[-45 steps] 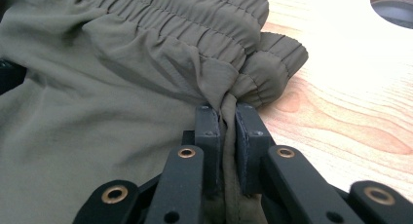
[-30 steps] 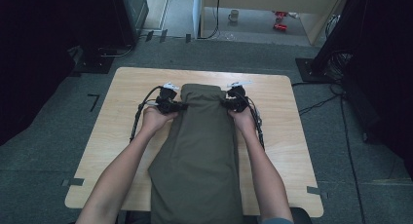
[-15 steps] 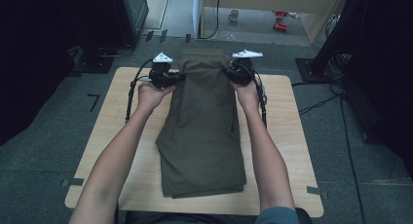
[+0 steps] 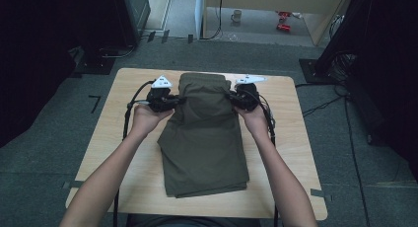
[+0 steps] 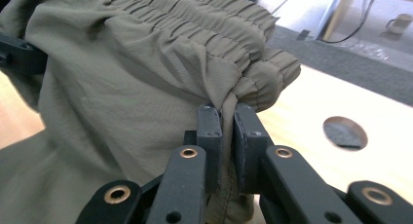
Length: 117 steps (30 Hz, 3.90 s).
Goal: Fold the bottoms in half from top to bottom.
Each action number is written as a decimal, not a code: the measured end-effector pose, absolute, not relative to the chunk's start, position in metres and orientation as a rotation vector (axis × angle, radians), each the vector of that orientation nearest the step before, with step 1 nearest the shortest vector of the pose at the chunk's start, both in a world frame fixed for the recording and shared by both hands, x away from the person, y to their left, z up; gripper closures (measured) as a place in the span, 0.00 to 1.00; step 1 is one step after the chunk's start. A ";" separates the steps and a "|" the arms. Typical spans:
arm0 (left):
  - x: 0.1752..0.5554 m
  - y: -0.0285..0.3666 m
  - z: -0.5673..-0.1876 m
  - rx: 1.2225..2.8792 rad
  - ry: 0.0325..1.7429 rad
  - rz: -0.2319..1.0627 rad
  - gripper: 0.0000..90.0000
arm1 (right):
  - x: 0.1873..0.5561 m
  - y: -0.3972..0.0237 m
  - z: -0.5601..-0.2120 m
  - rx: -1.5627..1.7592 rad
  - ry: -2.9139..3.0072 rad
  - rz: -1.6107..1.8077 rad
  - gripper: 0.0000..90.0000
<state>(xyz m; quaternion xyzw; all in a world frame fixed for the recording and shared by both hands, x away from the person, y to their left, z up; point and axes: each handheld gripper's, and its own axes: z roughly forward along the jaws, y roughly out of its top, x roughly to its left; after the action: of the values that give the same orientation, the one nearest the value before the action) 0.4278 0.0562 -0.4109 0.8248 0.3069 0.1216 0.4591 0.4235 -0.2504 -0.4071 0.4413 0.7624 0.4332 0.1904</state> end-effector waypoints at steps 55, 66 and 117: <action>0.350 0.098 -0.457 2.073 0.836 -0.019 0.73 | 0.324 -0.280 -0.463 1.235 2.265 1.240 0.83; 0.376 0.097 -0.471 2.098 0.893 0.022 0.96 | 0.350 -0.283 -0.479 1.337 2.273 1.148 0.99; 0.338 0.067 -0.471 2.113 0.691 -0.002 0.90 | 0.320 -0.282 -0.477 1.260 2.376 1.321 0.96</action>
<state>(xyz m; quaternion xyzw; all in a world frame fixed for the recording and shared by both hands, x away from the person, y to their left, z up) 0.3383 0.0675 -0.4706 0.8520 0.2784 -0.0009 0.4434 0.3203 -0.2823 -0.4766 0.4194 0.7908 0.4398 0.0726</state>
